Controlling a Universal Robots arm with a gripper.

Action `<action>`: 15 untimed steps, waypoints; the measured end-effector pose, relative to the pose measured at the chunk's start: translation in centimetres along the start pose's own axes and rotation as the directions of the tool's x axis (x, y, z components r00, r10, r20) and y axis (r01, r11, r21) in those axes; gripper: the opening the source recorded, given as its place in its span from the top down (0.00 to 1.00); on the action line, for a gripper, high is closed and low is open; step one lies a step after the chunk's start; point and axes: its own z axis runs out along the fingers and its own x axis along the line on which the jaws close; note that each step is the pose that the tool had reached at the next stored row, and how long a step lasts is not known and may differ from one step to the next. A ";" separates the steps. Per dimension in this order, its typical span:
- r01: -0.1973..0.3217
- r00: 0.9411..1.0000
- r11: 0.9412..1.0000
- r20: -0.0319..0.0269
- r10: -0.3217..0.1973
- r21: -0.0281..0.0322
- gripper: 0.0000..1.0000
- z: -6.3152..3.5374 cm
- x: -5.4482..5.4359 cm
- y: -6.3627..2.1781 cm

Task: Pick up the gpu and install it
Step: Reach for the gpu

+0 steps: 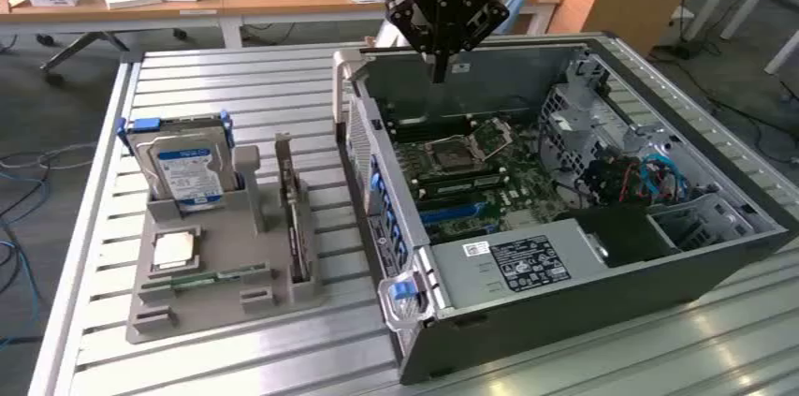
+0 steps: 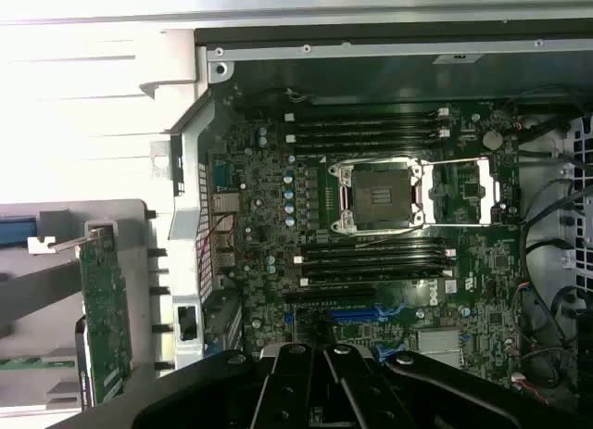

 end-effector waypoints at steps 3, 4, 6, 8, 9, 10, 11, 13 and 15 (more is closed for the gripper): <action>0.000 1.000 1.000 0.000 0.000 0.000 0.89 0.00 0.0 0.00; 0.000 1.000 1.000 0.000 0.000 0.000 0.89 0.00 0.0 0.00; 0.000 1.000 1.000 0.000 0.000 0.000 0.89 0.00 0.0 0.00; 0.000 1.000 1.000 0.000 0.000 0.000 0.89 0.00 0.0 0.00; 0.000 1.000 1.000 0.000 0.000 0.000 0.89 0.00 0.1 0.00; 0.000 1.000 1.000 0.000 0.000 0.000 0.89 0.00 0.1 0.00; 0.000 1.000 1.000 0.000 0.000 0.000 0.89 0.00 0.1 -0.01; 0.000 1.000 1.000 0.000 0.000 0.000 0.89 -0.01 0.2 -0.02; 0.000 1.000 1.000 0.000 0.000 0.000 0.89 -0.01 0.3 -0.03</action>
